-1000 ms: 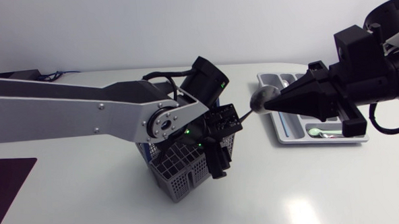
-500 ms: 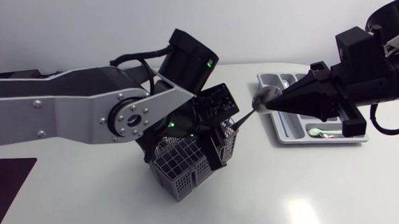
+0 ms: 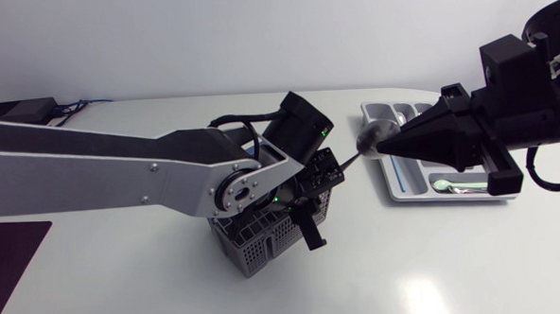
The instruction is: Unload the cutlery basket into the drawer organizer.
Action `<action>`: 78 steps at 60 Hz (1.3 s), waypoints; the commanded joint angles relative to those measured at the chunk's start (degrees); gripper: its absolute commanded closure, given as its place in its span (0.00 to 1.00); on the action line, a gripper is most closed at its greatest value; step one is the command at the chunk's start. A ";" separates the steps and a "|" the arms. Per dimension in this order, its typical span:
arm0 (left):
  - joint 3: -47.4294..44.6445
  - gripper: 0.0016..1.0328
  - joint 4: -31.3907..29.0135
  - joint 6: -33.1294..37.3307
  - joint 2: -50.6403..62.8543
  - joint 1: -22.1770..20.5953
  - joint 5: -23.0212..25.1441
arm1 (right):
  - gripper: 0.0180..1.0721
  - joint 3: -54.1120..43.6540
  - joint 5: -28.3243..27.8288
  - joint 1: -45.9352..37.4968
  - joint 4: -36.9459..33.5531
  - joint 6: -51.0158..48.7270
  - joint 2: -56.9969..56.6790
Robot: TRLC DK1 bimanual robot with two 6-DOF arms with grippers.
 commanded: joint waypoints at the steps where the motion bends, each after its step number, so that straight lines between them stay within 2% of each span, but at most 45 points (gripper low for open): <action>1: -1.39 0.87 -1.93 -1.34 3.75 0.75 -0.34 | 0.94 1.20 -2.34 -0.57 -0.12 -0.60 -2.01; 14: -1.22 0.87 -1.85 -1.52 5.33 1.19 -0.43 | 0.94 -0.12 -3.57 -0.83 -0.56 -1.21 -3.25; 32: -0.51 0.87 -1.85 -1.52 1.99 1.10 -0.34 | 0.94 -9.70 -0.85 -0.74 9.20 1.07 -1.05; 41: -0.51 0.87 -1.93 -1.43 2.78 1.28 -0.43 | 0.94 -7.24 -1.73 -1.53 9.20 3.27 -2.10; 50: -0.60 0.87 -1.93 -1.43 3.48 1.72 -0.43 | 0.94 -2.93 -3.31 -2.06 5.95 3.62 -3.16; 57: -0.78 0.87 -1.93 -1.52 3.83 1.72 -0.43 | 0.94 -2.14 -3.22 -2.32 6.82 8.02 -3.16; 62: -0.78 0.87 -1.93 -1.60 3.83 1.63 -0.52 | 0.94 -5.22 -2.26 -2.59 14.12 18.04 -3.77; 68: -0.51 0.87 -1.85 -1.96 3.75 1.19 -0.69 | 0.94 -12.69 4.16 0.05 28.36 32.36 -8.34; 78: 0.02 0.87 -1.67 -2.75 3.92 0.84 -0.96 | 0.94 -16.99 13.74 4.36 33.46 41.59 -11.51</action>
